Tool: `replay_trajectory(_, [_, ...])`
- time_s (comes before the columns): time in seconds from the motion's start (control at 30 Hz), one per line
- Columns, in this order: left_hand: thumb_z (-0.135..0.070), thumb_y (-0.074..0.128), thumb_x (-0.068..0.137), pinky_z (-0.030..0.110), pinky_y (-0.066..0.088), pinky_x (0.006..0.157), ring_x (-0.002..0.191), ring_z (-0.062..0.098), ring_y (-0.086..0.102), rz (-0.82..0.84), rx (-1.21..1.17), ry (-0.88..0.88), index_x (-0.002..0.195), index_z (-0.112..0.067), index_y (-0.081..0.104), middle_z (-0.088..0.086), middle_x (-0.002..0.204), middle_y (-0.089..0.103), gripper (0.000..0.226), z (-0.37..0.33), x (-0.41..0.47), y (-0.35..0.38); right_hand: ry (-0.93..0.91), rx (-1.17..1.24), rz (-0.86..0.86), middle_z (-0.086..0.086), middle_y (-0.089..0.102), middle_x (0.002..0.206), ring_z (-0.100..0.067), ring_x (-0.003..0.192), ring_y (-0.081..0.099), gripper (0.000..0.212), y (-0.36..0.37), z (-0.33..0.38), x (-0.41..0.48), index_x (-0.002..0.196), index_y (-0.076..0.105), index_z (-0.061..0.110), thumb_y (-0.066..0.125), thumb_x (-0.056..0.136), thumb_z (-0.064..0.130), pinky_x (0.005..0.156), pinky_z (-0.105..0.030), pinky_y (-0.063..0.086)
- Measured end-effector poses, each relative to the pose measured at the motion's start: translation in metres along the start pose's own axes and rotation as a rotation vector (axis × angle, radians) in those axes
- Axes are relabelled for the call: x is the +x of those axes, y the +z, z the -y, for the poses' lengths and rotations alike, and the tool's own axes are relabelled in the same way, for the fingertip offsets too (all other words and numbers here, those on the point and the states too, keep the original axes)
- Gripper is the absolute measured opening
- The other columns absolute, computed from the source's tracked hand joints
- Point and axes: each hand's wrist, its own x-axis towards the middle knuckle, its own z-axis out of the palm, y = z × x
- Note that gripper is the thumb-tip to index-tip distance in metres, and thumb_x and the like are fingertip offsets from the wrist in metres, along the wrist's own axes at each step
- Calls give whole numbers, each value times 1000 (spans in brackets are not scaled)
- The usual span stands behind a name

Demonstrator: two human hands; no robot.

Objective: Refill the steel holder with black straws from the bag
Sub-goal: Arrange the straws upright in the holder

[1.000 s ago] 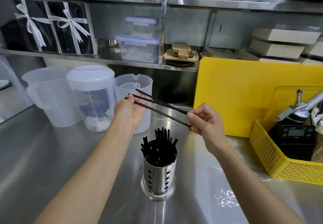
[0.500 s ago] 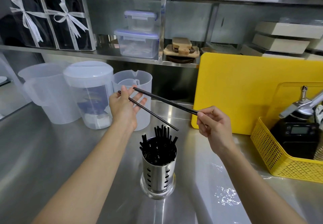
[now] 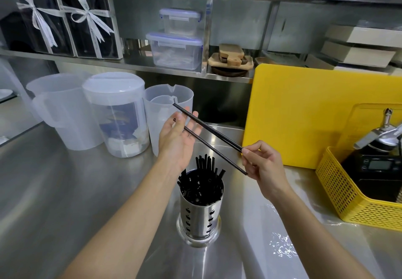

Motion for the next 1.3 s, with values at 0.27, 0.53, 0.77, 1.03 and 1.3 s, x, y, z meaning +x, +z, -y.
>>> replay_trajectory(0.27, [-5,40,96,38,57,81,94,19,67,99,139,-20,113,-6,52,8,106,66,21,-6,-6,3,34,89,39,-2,51,48,-12,38,32,22,2,-7,-1,66,52,10,55,84,-2,39,-17,22])
replay_trajectory(0.53, [-21,48,94,15,40,46,53,7,48,-102,679,277,106,-16,51,1,101,70,12,-11,-5,-1,-58,651,-331,9,34,41,-3,33,22,26,-26,27,27,65,48,11,41,86,0,30,-15,14])
replay_trajectory(0.77, [-14,33,100,25,56,79,91,18,67,172,639,35,113,-6,53,9,101,66,24,-23,-9,11,14,362,-156,11,27,33,-2,26,18,52,-43,60,36,40,49,18,34,84,-6,30,-15,11])
replay_trajectory(1.03, [-19,34,100,22,53,82,81,11,68,566,925,-107,113,0,56,11,96,67,32,8,-24,37,-59,-145,180,6,34,35,-6,32,22,25,8,79,32,60,49,3,50,78,-14,37,-12,16])
replay_trajectory(1.3, [-14,37,98,30,49,62,54,10,50,681,1039,-20,87,-11,53,-1,65,53,20,7,-25,31,-61,-130,379,0,45,42,-16,42,34,3,14,76,30,80,64,-3,64,78,-1,38,-16,24])
